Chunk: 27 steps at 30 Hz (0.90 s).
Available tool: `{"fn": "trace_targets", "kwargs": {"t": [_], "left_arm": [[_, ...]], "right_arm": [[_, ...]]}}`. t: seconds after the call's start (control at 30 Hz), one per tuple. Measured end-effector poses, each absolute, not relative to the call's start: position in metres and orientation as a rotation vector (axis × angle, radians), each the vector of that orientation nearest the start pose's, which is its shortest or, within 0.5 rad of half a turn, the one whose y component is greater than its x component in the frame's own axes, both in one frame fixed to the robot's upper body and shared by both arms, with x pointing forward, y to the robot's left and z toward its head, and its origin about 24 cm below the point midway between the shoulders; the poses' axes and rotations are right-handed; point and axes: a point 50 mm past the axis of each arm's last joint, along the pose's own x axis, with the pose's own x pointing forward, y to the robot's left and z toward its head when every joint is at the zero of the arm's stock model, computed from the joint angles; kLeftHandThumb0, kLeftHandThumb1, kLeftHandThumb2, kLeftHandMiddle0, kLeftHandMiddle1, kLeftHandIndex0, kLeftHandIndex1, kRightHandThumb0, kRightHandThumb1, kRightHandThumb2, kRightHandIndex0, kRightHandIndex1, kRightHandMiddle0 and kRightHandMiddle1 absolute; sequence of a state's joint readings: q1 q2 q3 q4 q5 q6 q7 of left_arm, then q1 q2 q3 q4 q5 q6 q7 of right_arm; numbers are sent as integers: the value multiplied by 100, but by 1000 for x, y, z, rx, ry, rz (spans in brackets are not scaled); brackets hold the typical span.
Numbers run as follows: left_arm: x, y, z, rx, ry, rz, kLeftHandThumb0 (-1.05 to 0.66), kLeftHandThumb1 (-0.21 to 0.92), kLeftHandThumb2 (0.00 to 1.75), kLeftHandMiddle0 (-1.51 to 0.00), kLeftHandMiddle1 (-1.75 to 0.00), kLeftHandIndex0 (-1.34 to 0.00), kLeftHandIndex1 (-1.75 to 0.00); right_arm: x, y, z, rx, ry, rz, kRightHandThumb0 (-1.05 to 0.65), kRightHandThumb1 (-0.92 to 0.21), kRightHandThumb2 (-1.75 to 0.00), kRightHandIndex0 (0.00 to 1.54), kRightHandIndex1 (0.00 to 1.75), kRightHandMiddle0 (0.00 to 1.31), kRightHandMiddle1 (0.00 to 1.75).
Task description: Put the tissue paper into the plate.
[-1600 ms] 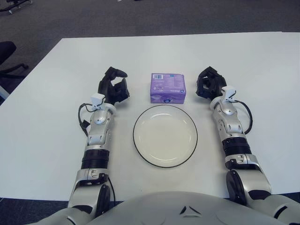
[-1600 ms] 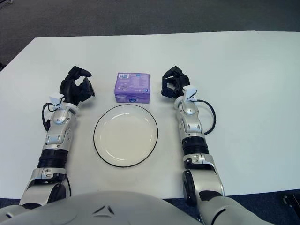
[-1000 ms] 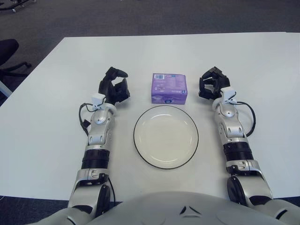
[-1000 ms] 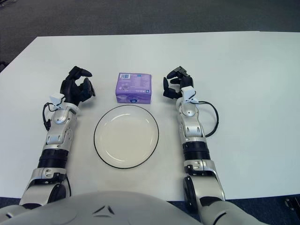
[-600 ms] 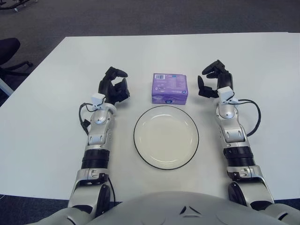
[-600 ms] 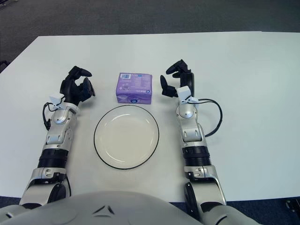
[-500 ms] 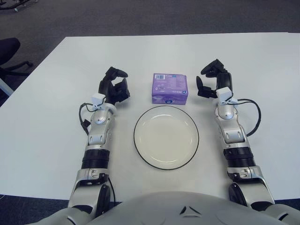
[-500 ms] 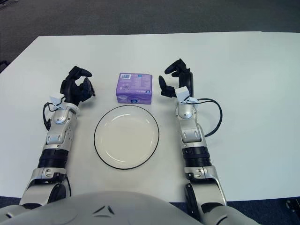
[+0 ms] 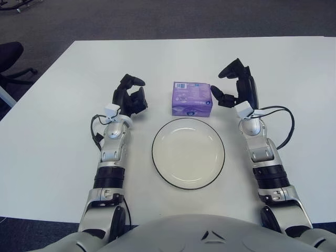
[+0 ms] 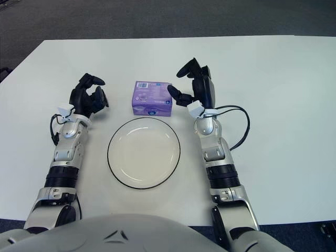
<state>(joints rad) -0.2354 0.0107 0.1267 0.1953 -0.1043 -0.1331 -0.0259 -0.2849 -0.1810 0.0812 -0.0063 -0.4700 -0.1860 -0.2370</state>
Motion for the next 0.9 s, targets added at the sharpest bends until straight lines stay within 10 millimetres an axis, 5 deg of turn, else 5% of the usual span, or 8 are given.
{"fn": "trace_targets", "kwargs": {"t": [0.1,0.17,0.33,0.7,0.9], "left_arm": [[297,165,70,-108,-169,42,-41,57,100,-111,-175,-42,-175],[297,165,70,-107,-169,42,-41,58,100,-111,-175,-42,-175],[297,167,70,-102,-168,45,-41,58,99,-110,-175,-41,-175],[296,169,68,-92,-162,49,-40,58,99,-110,-175,-41,-175],[296,170,68,-88,-159,50,-40,59,98,-110,-175,-41,-175]], "right_arm": [[289,-140,144,-629,-607,-84,-29,-88,-56,22,146,20,175],[287,-137,147,-654,-641,-68,-54,-82,-63,20,141,8,161],[283,-132,149,-707,-710,-5,-78,-86,-59,17,123,1,133],[282,-123,151,-845,-762,172,-92,-92,-54,4,99,0,106],[286,-117,156,-899,-775,248,-97,-92,-63,0,68,0,89]]}}
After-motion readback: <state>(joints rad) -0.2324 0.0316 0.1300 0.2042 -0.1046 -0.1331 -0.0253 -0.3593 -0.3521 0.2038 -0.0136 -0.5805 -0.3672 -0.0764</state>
